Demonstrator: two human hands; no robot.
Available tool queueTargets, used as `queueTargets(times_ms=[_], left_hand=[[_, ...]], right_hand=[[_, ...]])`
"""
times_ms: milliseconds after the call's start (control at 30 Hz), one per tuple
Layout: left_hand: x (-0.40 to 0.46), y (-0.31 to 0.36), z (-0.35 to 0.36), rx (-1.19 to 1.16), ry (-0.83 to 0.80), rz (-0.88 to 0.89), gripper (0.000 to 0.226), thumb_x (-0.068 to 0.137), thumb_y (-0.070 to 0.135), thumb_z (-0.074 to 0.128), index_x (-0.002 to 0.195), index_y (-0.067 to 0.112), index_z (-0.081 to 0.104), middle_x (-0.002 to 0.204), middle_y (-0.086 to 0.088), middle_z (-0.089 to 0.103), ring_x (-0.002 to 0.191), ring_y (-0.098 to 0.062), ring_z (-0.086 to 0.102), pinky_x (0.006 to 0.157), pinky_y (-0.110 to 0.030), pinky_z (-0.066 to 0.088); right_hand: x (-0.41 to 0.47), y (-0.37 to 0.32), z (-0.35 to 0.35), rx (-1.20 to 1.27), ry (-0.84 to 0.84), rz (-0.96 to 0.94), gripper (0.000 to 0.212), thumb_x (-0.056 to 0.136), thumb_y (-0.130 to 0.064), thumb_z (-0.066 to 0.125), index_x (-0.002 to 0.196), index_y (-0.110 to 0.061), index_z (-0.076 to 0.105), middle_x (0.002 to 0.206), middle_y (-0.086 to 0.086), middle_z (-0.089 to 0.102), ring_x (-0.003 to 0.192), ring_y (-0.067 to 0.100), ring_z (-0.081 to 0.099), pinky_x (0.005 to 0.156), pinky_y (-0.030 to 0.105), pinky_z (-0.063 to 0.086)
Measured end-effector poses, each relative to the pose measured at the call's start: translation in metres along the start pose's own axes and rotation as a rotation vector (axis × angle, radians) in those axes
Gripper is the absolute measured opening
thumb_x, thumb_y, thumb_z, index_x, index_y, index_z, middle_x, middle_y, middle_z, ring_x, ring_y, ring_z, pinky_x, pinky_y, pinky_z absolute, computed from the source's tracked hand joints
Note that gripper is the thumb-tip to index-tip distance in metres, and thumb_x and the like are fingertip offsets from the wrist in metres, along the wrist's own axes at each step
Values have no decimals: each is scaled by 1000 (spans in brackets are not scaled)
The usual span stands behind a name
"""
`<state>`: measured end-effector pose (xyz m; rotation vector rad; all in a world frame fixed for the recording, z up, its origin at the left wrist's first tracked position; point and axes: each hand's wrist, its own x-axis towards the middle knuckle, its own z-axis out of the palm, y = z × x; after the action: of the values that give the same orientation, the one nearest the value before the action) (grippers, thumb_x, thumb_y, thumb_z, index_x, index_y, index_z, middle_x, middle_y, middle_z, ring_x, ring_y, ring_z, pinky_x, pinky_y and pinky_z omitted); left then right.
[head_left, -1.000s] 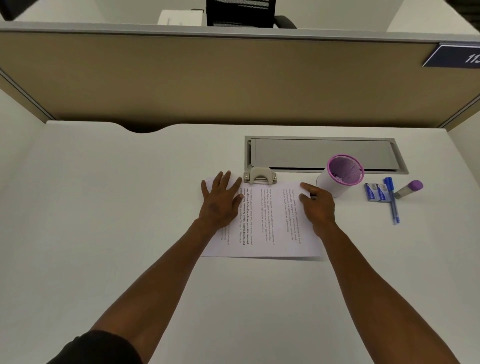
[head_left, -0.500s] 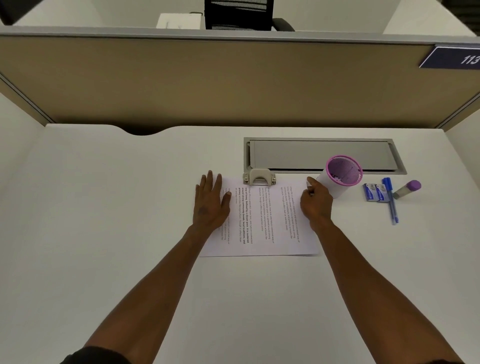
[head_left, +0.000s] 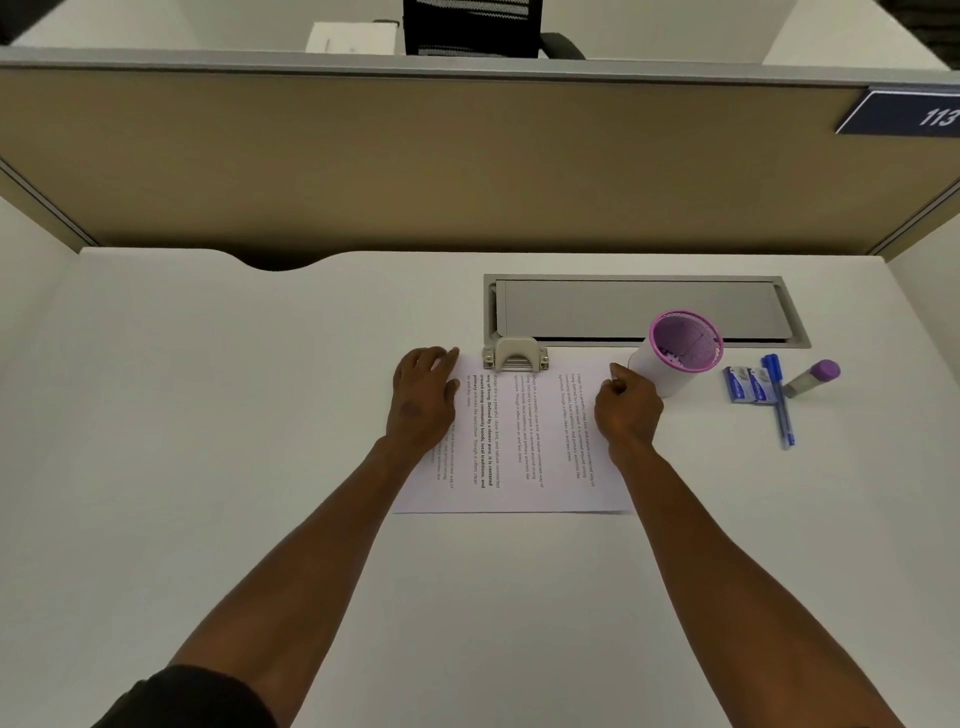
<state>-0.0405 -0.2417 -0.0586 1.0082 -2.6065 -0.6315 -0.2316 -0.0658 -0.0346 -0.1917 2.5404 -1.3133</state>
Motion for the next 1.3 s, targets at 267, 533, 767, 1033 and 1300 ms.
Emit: queueTargets(times_ms=[267,533,767,1033,1300], left_hand=[[6,1,0,8,-11,-2,41,98,18,55,137,10,55,134,-12,53,130,-31,43,114,-43,30],[-3,-1,-3,-5,-4,-25,47,104,26,44,149,14,42,158,-12,35,150,-28,24,126,-48,5],[-44,-29,-13,-37,69,-118,60,102,43,30,155,15,32,165,-8,21,154,-23,11,126,-40,3],[-77,-43,-8,106,-32,-30,67,102,48,27,159,17,12,167,-1,4,155,-18,-2,127,-40,3],[-73,-42,-5,228,-88,-41,67,102,49,15,159,16,4,167,-1,3,155,-18,-3,127,-42,4]], right_hand=[[1,0,1,-20,15,-26,36,94,-7,54,129,-6,60,135,10,60,128,28,53,109,34,34],[-6,-1,-3,-99,20,-141,39,94,-13,56,131,-1,57,129,16,62,119,30,59,106,33,38],[-37,10,-4,-274,-32,-426,53,94,-20,57,142,-3,44,145,17,46,137,31,40,113,40,33],[-46,-22,25,-511,-247,-884,52,100,-30,43,148,-10,36,157,9,30,148,24,19,121,40,19],[-27,-33,50,-787,-510,-878,62,104,-37,27,154,-12,2,164,4,-2,150,18,-6,122,32,-1]])
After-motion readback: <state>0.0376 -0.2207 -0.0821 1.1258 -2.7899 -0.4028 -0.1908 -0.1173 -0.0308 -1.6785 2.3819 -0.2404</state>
